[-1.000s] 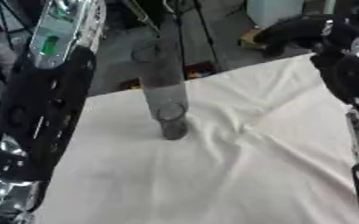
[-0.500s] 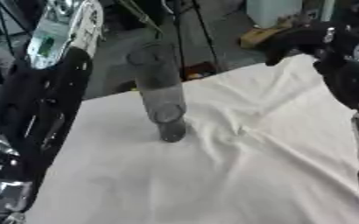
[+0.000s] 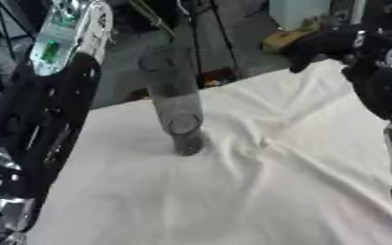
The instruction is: Arrange flowers into the vase.
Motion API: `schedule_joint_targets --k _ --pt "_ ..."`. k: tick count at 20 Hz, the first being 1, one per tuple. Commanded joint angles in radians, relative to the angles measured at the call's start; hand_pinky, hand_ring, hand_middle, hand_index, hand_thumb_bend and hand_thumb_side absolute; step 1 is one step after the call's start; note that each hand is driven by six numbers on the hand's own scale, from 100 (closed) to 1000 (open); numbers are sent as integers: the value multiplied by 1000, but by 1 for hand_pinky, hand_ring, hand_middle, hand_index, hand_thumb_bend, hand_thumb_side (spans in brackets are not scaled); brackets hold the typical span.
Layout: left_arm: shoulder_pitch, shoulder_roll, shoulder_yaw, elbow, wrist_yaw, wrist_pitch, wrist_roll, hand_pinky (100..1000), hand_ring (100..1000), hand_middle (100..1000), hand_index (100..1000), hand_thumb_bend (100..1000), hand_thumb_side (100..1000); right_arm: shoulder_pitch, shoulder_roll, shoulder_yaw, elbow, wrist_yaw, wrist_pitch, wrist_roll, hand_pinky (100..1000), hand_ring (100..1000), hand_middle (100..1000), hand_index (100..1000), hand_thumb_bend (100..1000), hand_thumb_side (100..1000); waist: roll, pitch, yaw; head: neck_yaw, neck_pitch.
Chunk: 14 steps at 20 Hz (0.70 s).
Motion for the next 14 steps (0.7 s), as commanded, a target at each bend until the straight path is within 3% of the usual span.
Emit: schedule_joint_targets --k 1,14 --pt "-22 39 7 23 -32 11 4 100 100 100 105 100 826 -19 -18 -6 -9 -14 3 0 765 761 583 824 251 1000 -7 -13 -1 6 -12" --pt "-9 23 4 66 -72 41 16 100 100 100 105 100 825 -25 -24 -12 -11 -25 12 -3 766 762 581 825 255 1000 -6 1 -8 9 -20"
